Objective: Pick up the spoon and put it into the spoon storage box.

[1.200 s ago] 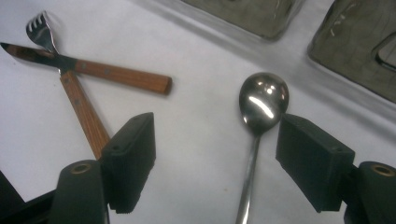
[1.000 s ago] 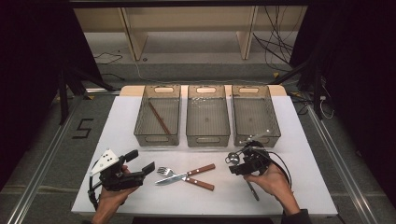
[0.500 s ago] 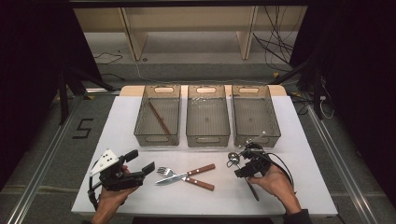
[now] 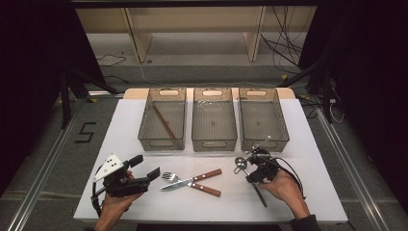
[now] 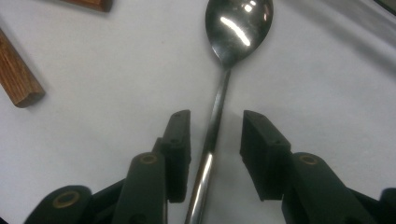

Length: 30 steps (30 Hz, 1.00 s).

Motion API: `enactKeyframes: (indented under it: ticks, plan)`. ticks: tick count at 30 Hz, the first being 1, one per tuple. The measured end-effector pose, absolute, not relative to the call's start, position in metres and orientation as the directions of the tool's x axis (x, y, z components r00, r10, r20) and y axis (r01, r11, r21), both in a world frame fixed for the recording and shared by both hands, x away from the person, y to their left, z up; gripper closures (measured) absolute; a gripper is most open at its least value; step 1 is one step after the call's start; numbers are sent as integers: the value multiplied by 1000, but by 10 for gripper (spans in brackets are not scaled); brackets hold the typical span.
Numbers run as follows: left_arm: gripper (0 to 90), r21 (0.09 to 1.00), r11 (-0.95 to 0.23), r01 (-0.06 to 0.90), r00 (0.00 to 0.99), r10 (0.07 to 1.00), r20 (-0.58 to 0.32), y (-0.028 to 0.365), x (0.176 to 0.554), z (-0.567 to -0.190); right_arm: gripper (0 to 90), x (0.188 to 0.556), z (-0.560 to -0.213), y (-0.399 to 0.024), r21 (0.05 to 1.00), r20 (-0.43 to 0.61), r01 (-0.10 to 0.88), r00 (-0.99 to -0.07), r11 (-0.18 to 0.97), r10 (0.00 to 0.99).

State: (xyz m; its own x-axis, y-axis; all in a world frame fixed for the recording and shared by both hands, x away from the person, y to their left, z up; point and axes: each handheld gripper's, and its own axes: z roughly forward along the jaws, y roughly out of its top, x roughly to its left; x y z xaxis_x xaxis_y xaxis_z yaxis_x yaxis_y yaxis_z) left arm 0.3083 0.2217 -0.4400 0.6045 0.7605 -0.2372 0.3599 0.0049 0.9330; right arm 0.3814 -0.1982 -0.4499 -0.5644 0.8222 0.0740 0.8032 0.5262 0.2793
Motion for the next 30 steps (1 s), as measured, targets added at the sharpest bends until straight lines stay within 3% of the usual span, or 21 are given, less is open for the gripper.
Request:
enactKeyframes:
  ticks: [15, 30]
  plan:
    - [132, 933, 0, 359, 607, 760, -234, 221, 308, -440, 781, 381, -456, -188, 219, 8, 793, -584, 568, 812]
    - [132, 934, 4, 356, 605, 761, -234, 222, 307, -440, 860, 385, -456, -193, 225, 38, 795, -585, 563, 810]
